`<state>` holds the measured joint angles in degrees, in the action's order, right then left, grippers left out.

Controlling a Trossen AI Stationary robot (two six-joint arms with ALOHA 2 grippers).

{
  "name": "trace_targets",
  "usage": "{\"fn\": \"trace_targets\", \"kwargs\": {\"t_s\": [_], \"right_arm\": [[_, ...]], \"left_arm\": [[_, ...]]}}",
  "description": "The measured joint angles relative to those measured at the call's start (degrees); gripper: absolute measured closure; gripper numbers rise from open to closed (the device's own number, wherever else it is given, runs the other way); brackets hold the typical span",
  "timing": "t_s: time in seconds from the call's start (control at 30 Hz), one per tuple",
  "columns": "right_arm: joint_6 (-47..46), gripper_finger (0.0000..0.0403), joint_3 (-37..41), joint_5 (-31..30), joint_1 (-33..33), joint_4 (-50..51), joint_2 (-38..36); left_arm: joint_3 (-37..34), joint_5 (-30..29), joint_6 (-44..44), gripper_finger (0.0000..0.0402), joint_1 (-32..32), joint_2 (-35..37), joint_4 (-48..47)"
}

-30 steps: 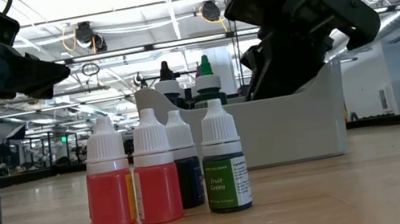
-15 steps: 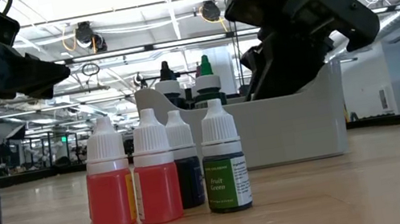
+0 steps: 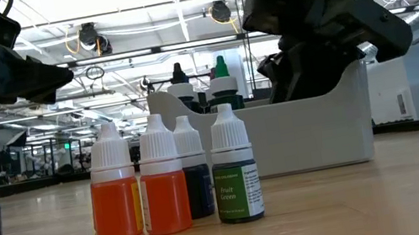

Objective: Pick & Place food coloring
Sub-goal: Put the small blue food coloring bottle into the gray bin

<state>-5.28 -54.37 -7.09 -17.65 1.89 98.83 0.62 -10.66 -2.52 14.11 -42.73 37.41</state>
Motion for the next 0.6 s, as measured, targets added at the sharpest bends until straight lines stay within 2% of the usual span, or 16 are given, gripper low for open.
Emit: {"fn": "trace_targets", "kwargs": {"t_s": [0.13,0.27,0.4,0.5,0.6], "right_arm": [[0.4,0.027,0.0,0.0,0.0,0.3,-1.7],[1.4,0.0272,-0.1,-0.4,0.0,2.0,-6.8],[1.8,0.0279,-0.1,-5.1,-1.0,5.7,-14.3],[4.4,0.031,0.0,-6.4,-2.7,7.7,-19.3],[8.1,0.0366,2.1,-6.4,-4.5,4.2,-23.9]], "left_arm": [[0.0,0.0,0.0,0.0344,0.0,0.0,0.0],[0.0,0.0,0.0,0.0344,0.0,0.0,0.0],[0.0,0.0,0.0,0.0344,0.0,0.0,-0.4],[0.0,0.0,0.0,0.0344,0.0,0.0,-0.4],[0.0,0.0,0.0,0.0344,0.0,0.0,-0.4]]}}
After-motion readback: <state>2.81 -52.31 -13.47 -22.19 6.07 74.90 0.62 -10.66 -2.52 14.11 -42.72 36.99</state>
